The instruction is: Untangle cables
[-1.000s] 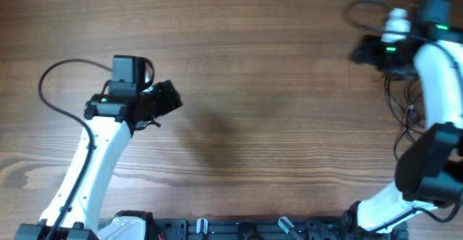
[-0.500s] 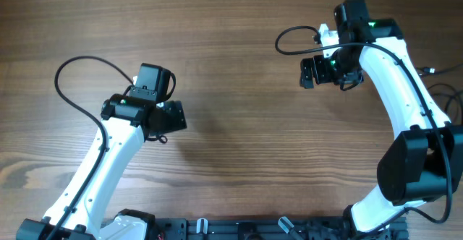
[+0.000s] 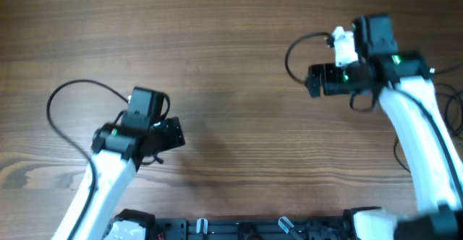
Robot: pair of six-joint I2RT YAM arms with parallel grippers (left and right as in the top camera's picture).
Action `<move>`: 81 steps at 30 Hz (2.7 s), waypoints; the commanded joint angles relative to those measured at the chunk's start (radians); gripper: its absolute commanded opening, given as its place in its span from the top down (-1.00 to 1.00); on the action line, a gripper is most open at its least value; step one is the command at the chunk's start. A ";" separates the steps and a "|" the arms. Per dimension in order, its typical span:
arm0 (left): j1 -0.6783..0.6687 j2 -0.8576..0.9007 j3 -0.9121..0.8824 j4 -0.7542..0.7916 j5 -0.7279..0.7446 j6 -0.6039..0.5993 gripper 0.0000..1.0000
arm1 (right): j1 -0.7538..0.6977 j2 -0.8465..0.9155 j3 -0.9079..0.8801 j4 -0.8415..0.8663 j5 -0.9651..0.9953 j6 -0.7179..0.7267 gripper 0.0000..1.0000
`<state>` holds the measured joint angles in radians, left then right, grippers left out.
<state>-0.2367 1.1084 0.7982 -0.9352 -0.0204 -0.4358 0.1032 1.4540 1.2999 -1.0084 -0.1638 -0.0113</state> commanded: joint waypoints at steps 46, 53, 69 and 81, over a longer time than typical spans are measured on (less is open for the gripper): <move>-0.006 -0.471 -0.110 0.037 0.012 -0.013 -1.00 | -0.003 -0.489 -0.347 0.162 0.106 -0.034 -0.99; -0.006 -0.471 -0.110 0.037 0.012 -0.013 -1.00 | -0.003 -0.688 -0.347 0.203 0.121 -0.121 -1.00; -0.005 -0.471 -0.110 0.037 0.012 -0.013 -1.00 | -0.053 -1.173 -0.785 0.661 0.050 0.027 -1.00; -0.006 -0.471 -0.110 0.037 0.012 -0.013 -1.00 | -0.073 -1.450 -1.099 0.967 0.039 0.100 -1.00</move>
<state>-0.2367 0.6415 0.6945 -0.8978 -0.0093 -0.4469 0.0380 0.0380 0.2474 -0.0921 -0.1074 0.0547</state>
